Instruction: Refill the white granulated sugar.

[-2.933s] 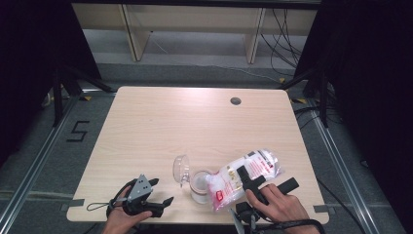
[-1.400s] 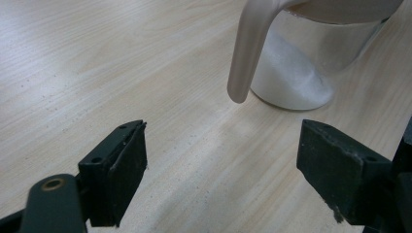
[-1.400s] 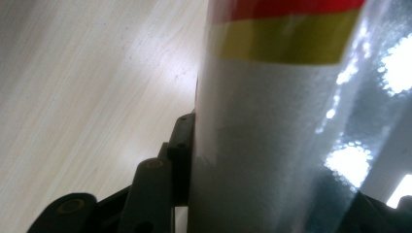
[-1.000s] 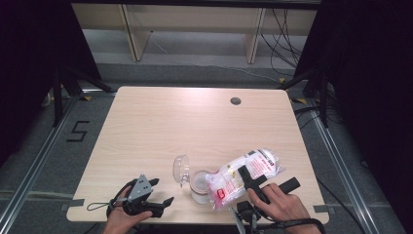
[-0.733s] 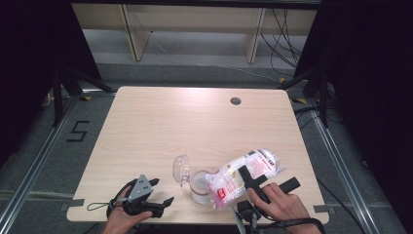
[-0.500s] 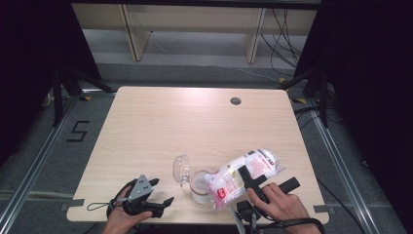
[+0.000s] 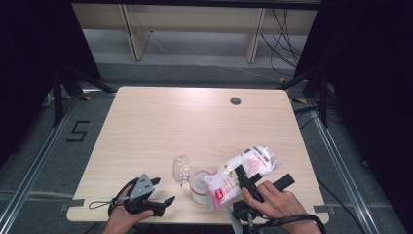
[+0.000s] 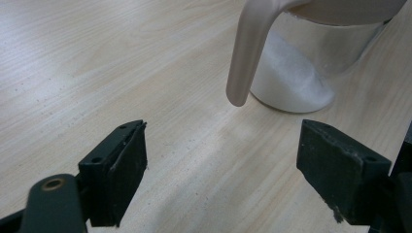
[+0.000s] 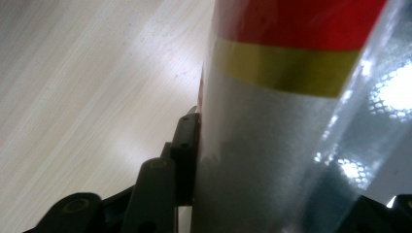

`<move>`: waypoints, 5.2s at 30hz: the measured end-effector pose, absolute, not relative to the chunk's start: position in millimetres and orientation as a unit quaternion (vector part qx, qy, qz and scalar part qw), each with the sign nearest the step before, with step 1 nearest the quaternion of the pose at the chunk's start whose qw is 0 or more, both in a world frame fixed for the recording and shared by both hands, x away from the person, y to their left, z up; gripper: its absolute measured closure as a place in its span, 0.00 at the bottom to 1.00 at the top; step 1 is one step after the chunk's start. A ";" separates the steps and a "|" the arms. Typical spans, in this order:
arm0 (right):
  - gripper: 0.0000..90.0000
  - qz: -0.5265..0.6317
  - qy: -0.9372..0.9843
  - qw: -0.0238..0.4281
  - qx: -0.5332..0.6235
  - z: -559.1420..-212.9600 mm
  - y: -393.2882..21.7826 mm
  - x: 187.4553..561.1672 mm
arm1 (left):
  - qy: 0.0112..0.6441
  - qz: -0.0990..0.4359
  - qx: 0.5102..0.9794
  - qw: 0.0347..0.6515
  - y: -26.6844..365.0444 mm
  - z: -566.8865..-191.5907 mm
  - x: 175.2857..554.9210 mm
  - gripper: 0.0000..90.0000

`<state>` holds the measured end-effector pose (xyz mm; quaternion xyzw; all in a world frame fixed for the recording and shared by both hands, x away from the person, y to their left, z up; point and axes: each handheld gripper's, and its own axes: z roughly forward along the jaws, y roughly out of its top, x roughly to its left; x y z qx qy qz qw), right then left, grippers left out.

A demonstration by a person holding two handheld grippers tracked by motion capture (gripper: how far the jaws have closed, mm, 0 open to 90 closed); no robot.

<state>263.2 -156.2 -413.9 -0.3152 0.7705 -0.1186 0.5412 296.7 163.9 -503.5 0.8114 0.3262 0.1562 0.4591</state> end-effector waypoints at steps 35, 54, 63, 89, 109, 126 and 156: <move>0.77 -0.094 0.787 0.533 -0.296 -410.7 -150.2 274.8 | 0.326 0.157 0.810 0.462 163.7 -503.7 296.5 0.20; 0.79 -0.033 0.810 0.526 -0.259 -414.8 -162.2 280.6 | 0.326 0.157 0.811 0.459 164.0 -503.4 296.6 0.20; 0.80 -0.025 0.812 0.521 -0.261 -412.6 -167.0 283.0 | 0.326 0.157 0.813 0.457 164.5 -503.0 296.4 0.20; 0.83 -0.030 0.825 0.511 -0.241 -407.9 -174.7 284.2 | 0.325 0.157 0.813 0.456 164.4 -502.9 296.3 0.20; 0.85 0.052 0.850 0.491 -0.181 -412.8 -200.3 296.1 | 0.325 0.159 0.811 0.460 164.3 -502.9 296.4 0.20; 0.86 0.150 0.864 0.468 -0.112 -416.3 -218.1 314.8 | 0.312 0.167 0.817 0.456 165.0 -502.4 298.0 0.20; 0.87 0.296 0.866 0.401 0.045 -438.5 -244.9 337.1 | 0.303 0.163 0.825 0.449 164.5 -502.9 297.6 0.20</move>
